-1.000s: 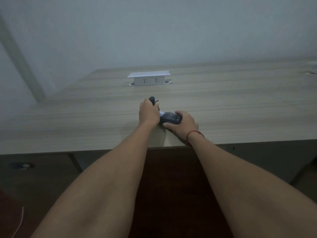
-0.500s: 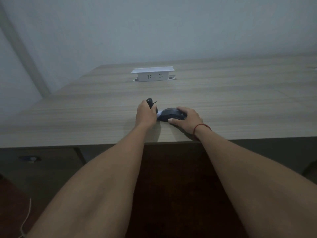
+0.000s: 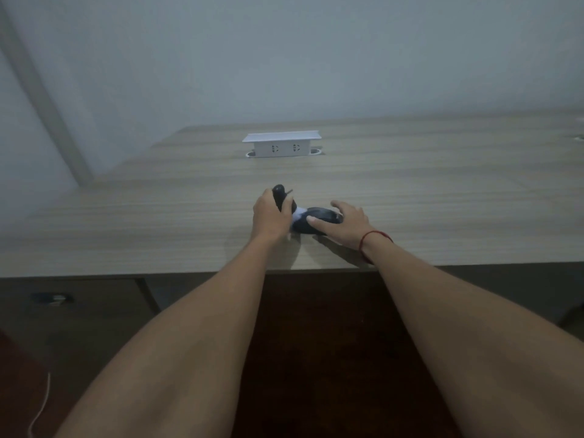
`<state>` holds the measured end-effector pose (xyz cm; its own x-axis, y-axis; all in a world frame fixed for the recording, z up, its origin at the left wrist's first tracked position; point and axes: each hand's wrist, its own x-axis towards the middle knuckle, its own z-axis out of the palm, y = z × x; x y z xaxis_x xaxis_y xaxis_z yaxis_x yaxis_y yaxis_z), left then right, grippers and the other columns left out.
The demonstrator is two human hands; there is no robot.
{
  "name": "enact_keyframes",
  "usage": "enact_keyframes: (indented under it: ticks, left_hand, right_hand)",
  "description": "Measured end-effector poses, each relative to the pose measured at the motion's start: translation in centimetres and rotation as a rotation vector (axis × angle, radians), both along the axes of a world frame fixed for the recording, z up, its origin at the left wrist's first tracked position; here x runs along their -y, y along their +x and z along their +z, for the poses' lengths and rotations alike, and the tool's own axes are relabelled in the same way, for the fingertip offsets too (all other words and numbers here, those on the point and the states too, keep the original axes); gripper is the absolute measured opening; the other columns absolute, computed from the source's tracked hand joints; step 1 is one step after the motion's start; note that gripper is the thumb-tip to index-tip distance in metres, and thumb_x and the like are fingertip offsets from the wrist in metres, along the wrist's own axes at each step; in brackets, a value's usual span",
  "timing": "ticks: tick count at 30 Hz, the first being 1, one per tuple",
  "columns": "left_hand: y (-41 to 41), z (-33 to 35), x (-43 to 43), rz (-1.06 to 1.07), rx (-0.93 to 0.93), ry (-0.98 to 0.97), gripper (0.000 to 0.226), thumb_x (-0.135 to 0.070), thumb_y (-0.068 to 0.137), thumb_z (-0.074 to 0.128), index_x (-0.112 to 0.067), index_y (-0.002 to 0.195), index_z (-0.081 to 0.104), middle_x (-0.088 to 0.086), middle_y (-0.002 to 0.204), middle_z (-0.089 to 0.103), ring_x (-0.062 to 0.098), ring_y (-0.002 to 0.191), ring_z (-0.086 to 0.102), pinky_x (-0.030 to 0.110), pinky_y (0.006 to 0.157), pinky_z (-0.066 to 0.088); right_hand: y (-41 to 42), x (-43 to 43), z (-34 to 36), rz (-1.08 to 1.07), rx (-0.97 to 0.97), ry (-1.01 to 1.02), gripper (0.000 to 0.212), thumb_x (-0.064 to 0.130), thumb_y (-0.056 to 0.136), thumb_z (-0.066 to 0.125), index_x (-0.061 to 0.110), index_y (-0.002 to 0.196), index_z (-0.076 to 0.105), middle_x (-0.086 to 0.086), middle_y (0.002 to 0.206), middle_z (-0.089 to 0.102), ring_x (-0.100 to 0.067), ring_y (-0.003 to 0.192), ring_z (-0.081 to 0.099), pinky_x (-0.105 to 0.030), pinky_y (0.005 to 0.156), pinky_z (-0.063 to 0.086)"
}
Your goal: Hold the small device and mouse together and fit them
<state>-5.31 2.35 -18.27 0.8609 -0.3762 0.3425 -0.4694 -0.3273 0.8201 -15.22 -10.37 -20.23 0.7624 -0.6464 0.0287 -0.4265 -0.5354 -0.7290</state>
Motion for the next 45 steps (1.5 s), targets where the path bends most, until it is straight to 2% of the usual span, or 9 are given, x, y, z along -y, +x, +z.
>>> enact_keyframes:
  ticks: [4,9,13,16,23,27,31,37,45]
  left_hand:
    - [0.4,0.2,-0.1,-0.023,0.046,0.141,0.031,-0.026,0.094,0.055,-0.002,0.114,0.055,0.016,0.115,0.060,0.031,0.106,0.059,0.045,0.093,0.051]
    - [-0.6,1.4,0.6,-0.012,0.030,-0.074,0.027,-0.026,0.093,0.055,-0.004,0.109,0.058,0.007,0.100,0.058,0.023,0.095,0.058,0.030,0.078,0.044]
    - [-0.6,0.2,0.3,-0.029,-0.034,0.014,0.034,-0.024,0.092,0.058,0.000,0.116,0.056,0.016,0.116,0.062,0.027,0.103,0.059,0.035,0.088,0.050]
    - [-0.4,1.0,0.3,0.012,-0.055,-0.086,0.034,-0.026,0.092,0.058,-0.001,0.114,0.057,0.013,0.109,0.062,0.024,0.096,0.059,0.029,0.078,0.044]
    - [-0.2,0.6,0.3,0.048,-0.001,0.107,0.035,-0.026,0.093,0.056,0.001,0.115,0.057,0.019,0.118,0.062,0.031,0.106,0.060,0.032,0.084,0.044]
    - [-0.3,1.2,0.0,0.036,-0.016,-0.083,0.030,-0.028,0.094,0.055,-0.002,0.109,0.059,0.013,0.104,0.062,0.027,0.097,0.060,0.031,0.077,0.044]
    - [-0.4,-0.2,-0.4,0.052,0.001,0.052,0.031,-0.026,0.094,0.054,0.000,0.111,0.058,0.017,0.112,0.063,0.028,0.100,0.060,0.034,0.081,0.046]
    - [-0.5,0.8,-0.5,0.138,-0.046,-0.313,0.029,-0.033,0.094,0.054,-0.008,0.106,0.060,-0.001,0.095,0.057,0.014,0.087,0.055,0.017,0.069,0.040]
    - [-0.7,-0.2,-0.3,0.030,0.027,-0.104,0.028,-0.029,0.092,0.057,-0.003,0.102,0.061,0.010,0.095,0.063,0.023,0.088,0.059,0.028,0.075,0.044]
  right_hand:
    - [0.7,-0.1,-0.3,-0.061,0.008,-0.052,0.068,0.069,0.077,0.052,0.030,0.133,0.050,-0.011,0.138,0.046,-0.031,0.127,0.043,-0.049,0.107,0.039]
    - [0.7,0.3,0.0,0.018,0.085,0.077,0.072,0.056,0.079,0.063,0.027,0.141,0.041,-0.006,0.150,0.042,-0.029,0.137,0.039,-0.052,0.112,0.035]
    - [0.1,-0.2,-0.1,-0.217,0.029,-0.099,0.090,0.075,0.066,0.060,0.023,0.137,0.043,-0.009,0.139,0.050,-0.031,0.128,0.046,-0.050,0.106,0.041]
    - [-0.4,-0.4,-0.2,-0.286,0.028,-0.095,0.089,0.081,0.058,0.059,0.019,0.121,0.052,-0.008,0.122,0.059,-0.029,0.115,0.053,-0.046,0.097,0.046]
    - [0.3,-0.6,-0.3,-0.160,0.085,0.119,0.081,0.063,0.071,0.066,0.020,0.136,0.042,-0.008,0.138,0.052,-0.030,0.127,0.047,-0.049,0.107,0.039]
    - [0.7,-0.2,0.3,-0.084,0.044,0.181,0.081,0.054,0.076,0.065,0.017,0.141,0.034,-0.011,0.143,0.046,-0.032,0.130,0.044,-0.050,0.111,0.034]
    - [1.0,-0.8,0.2,-0.098,0.042,0.166,0.069,0.048,0.082,0.057,0.021,0.141,0.035,-0.009,0.140,0.049,-0.031,0.131,0.043,-0.049,0.115,0.024]
    - [1.4,-2.8,-0.9,-0.313,0.157,-0.053,0.075,0.064,0.072,0.062,0.024,0.133,0.042,-0.007,0.133,0.049,-0.028,0.127,0.043,-0.045,0.109,0.033]
    - [1.2,-2.7,-0.9,-0.254,0.175,-0.029,0.067,0.058,0.081,0.057,0.027,0.138,0.040,-0.003,0.136,0.057,-0.028,0.127,0.048,-0.047,0.112,0.027]
